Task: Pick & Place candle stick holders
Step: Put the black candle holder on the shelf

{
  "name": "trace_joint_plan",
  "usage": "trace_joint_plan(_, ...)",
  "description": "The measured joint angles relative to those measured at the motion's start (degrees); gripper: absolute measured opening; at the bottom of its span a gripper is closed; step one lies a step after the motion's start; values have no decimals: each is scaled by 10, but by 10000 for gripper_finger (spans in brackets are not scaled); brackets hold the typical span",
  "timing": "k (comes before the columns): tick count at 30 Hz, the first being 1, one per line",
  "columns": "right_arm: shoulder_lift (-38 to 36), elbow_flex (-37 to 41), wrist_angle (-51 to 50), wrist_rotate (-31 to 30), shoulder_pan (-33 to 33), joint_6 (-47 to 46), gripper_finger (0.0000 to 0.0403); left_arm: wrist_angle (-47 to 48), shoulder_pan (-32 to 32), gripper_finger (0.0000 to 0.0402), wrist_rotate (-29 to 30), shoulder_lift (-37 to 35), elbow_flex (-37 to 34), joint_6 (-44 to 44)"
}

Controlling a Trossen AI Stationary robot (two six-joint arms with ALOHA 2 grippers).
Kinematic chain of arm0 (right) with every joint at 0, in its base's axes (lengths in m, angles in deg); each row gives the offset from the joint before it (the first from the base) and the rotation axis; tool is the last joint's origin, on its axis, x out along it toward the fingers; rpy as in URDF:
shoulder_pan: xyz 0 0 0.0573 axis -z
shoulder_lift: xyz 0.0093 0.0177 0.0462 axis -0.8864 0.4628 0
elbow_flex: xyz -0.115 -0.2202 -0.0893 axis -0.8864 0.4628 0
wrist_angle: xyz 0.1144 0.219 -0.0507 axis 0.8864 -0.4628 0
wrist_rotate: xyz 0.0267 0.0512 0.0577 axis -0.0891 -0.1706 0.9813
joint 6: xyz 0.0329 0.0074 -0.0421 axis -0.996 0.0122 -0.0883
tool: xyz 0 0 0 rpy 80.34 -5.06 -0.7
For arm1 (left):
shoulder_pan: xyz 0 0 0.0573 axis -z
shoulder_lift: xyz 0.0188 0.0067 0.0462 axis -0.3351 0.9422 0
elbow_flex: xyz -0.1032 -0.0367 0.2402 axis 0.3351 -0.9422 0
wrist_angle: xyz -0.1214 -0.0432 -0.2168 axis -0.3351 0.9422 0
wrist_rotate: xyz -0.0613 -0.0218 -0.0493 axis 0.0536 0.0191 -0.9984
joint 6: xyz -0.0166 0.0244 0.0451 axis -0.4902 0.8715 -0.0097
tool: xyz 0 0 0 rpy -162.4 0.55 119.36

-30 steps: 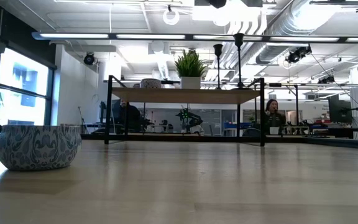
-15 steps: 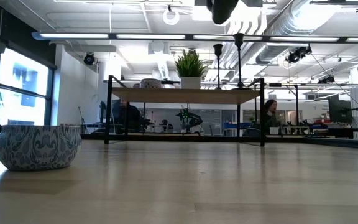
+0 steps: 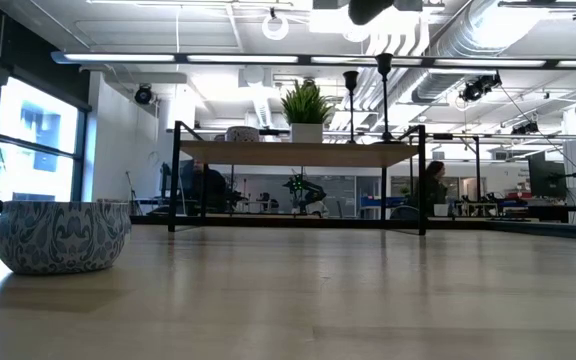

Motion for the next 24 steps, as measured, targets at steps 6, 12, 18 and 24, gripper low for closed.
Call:
trace_joint_plan(6, -48, -1, 1, -65, 0, 29, 7, 0, -18, 289, -265, -52, 0, -115)
trace_joint_plan(12, -69, -1, 11, -97, -9, 74, 7, 28, -44, 289, -424, -81, 0, -169)
trace_joint_plan(18, -69, -1, 52, -149, -48, 156, 7, 50, -65, 289, -432, -95, -1, -210)
trace_joint_plan(24, -69, -1, 61, -223, -69, 212, 7, 50, -79, 289, -434, -104, 0, -219)
